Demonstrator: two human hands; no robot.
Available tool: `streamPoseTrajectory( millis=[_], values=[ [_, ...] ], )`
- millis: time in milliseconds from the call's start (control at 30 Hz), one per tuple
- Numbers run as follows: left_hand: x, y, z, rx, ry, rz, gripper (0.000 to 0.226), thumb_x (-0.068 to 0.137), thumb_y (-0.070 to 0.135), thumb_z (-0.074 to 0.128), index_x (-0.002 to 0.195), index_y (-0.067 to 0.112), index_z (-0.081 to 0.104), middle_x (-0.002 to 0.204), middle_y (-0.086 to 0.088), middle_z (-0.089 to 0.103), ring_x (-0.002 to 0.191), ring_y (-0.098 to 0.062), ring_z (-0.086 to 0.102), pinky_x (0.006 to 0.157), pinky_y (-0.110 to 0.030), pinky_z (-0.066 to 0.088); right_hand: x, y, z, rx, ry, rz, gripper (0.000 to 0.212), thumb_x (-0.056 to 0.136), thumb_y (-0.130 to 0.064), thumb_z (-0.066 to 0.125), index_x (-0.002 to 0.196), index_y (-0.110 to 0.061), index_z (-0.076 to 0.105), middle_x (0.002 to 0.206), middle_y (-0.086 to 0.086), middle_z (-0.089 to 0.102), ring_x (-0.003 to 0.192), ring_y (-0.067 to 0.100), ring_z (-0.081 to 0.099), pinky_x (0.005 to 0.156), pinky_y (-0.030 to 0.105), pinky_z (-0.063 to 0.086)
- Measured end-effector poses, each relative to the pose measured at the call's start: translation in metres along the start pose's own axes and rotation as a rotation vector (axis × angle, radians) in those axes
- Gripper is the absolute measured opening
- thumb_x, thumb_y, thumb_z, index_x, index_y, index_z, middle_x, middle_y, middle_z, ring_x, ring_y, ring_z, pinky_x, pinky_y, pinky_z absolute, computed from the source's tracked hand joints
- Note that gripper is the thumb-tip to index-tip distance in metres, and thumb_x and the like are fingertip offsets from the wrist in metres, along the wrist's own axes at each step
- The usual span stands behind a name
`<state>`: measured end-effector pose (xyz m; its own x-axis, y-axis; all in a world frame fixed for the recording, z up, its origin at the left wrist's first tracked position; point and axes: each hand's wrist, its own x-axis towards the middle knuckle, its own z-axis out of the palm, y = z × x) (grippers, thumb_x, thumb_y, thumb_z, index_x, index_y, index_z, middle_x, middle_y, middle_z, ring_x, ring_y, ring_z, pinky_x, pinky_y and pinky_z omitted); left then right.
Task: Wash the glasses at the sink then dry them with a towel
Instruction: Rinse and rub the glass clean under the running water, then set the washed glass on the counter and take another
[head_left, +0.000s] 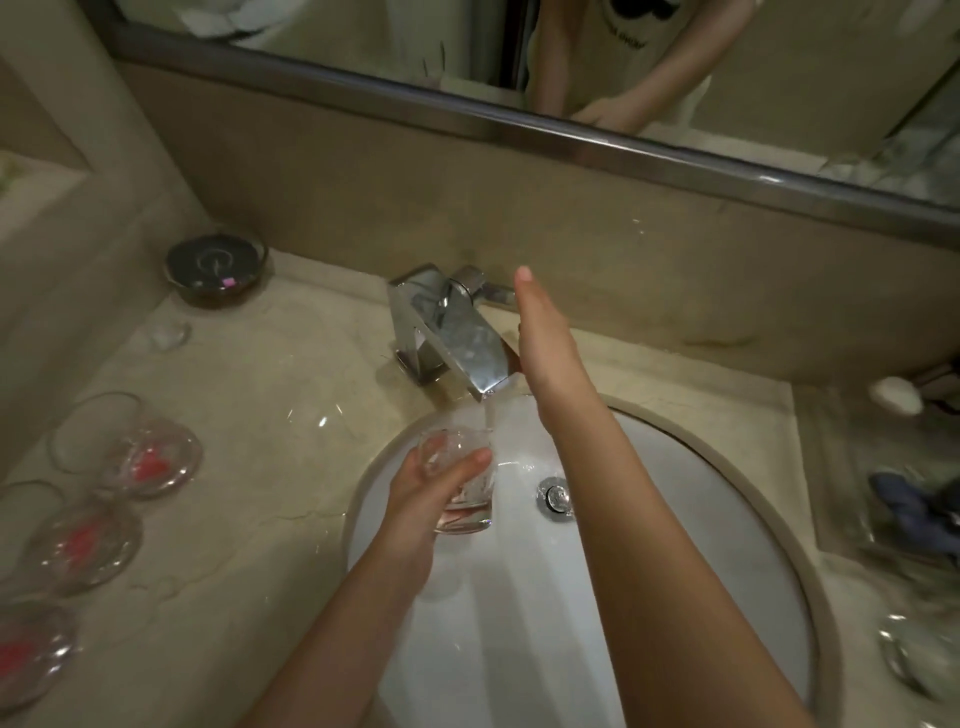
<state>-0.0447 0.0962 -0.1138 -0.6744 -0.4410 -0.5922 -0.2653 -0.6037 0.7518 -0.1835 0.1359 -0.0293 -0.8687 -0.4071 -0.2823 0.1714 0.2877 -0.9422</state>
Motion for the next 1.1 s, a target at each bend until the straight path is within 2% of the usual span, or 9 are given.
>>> streamPoseTrajectory(
  millis=[133,267,333,433,500,633,733,900,1100],
  values=[
    [-0.003,0.007,-0.001,0.010,-0.005,0.036,0.087,0.042,0.043,0.085,0.122,0.018,0.061,0.111,-0.008,0.072,0.094,-0.022,0.072,0.074,-0.034,0.055,-0.005,0.001,0.008,-0.005,0.064,-0.010,0.053,0.102,-0.045,0.035,0.148,-0.020,0.037,0.154,-0.002,0.036,0.142,0.016,0.031,0.117,0.033,0.023],
    [-0.006,0.010,-0.003,0.046,0.003,0.045,0.082,0.047,0.040,0.086,0.122,0.020,0.061,0.110,-0.008,0.073,0.096,-0.024,0.071,0.085,-0.042,0.056,-0.011,0.006,0.017,0.002,0.087,-0.016,0.052,0.101,-0.042,0.037,0.148,-0.020,0.035,0.152,0.000,0.038,0.138,0.019,0.038,0.116,0.040,0.028],
    [-0.009,0.010,-0.005,0.033,-0.002,0.036,0.073,0.054,0.036,0.085,0.120,0.017,0.062,0.108,-0.009,0.073,0.093,-0.024,0.072,0.079,-0.038,0.057,-0.016,0.010,0.021,0.009,0.066,-0.013,0.054,0.100,-0.043,0.040,0.149,-0.023,0.033,0.152,-0.001,0.037,0.137,0.020,0.040,0.115,0.042,0.031],
    [-0.017,0.011,-0.008,-0.039,-0.040,0.049,0.056,0.065,0.030,0.079,0.112,0.007,0.060,0.088,-0.008,0.070,0.069,-0.018,0.069,0.053,-0.024,0.052,-0.033,0.019,0.013,0.340,0.056,0.057,0.051,0.099,-0.043,0.042,0.147,-0.027,0.035,0.146,-0.007,0.041,0.132,0.015,0.041,0.112,0.042,0.035],
    [-0.024,0.012,-0.009,-0.058,-0.069,0.044,0.050,0.069,0.029,0.079,0.110,0.008,0.060,0.082,-0.005,0.065,0.063,-0.015,0.064,0.047,-0.023,0.049,-0.053,0.035,0.007,0.478,0.097,0.091,0.048,0.098,-0.044,0.045,0.143,-0.029,0.038,0.142,-0.010,0.044,0.129,0.013,0.043,0.106,0.039,0.039],
    [-0.036,0.014,-0.013,0.047,-0.076,-0.080,0.054,0.067,0.045,0.080,0.109,0.013,0.069,0.095,-0.012,0.072,0.081,-0.023,0.072,0.068,-0.035,0.059,-0.110,0.075,0.019,0.373,0.017,0.273,0.061,0.075,-0.057,0.067,0.126,-0.026,0.056,0.125,-0.002,0.063,0.111,0.016,0.063,0.093,0.043,0.052],
    [-0.045,0.017,-0.019,0.293,-0.050,-0.254,0.058,0.069,0.064,0.073,0.102,0.017,0.066,0.085,-0.006,0.075,0.081,-0.023,0.074,0.085,-0.042,0.059,-0.123,0.084,0.019,0.205,0.056,0.403,0.062,0.073,-0.056,0.074,0.116,-0.013,0.063,0.110,0.013,0.068,0.096,0.026,0.070,0.091,0.045,0.055],
    [-0.062,0.026,-0.028,0.435,-0.152,-0.468,0.060,0.075,0.067,0.064,0.096,0.011,0.063,0.076,-0.006,0.064,0.062,-0.019,0.066,0.066,-0.030,0.057,-0.133,0.070,0.011,0.009,-0.015,0.609,0.069,0.079,-0.055,0.069,0.117,0.000,0.054,0.115,0.019,0.061,0.096,0.031,0.067,0.061,0.031,0.058],
    [-0.077,0.029,-0.029,0.518,-0.263,-0.491,0.058,0.075,0.063,0.069,0.091,0.008,0.061,0.068,-0.011,0.070,0.061,-0.023,0.069,0.070,-0.032,0.058,-0.161,0.077,0.007,0.092,0.087,0.626,0.075,0.068,-0.062,0.073,0.116,-0.007,0.059,0.118,0.017,0.062,0.089,0.026,0.068,0.046,0.023,0.052]
  ],
)
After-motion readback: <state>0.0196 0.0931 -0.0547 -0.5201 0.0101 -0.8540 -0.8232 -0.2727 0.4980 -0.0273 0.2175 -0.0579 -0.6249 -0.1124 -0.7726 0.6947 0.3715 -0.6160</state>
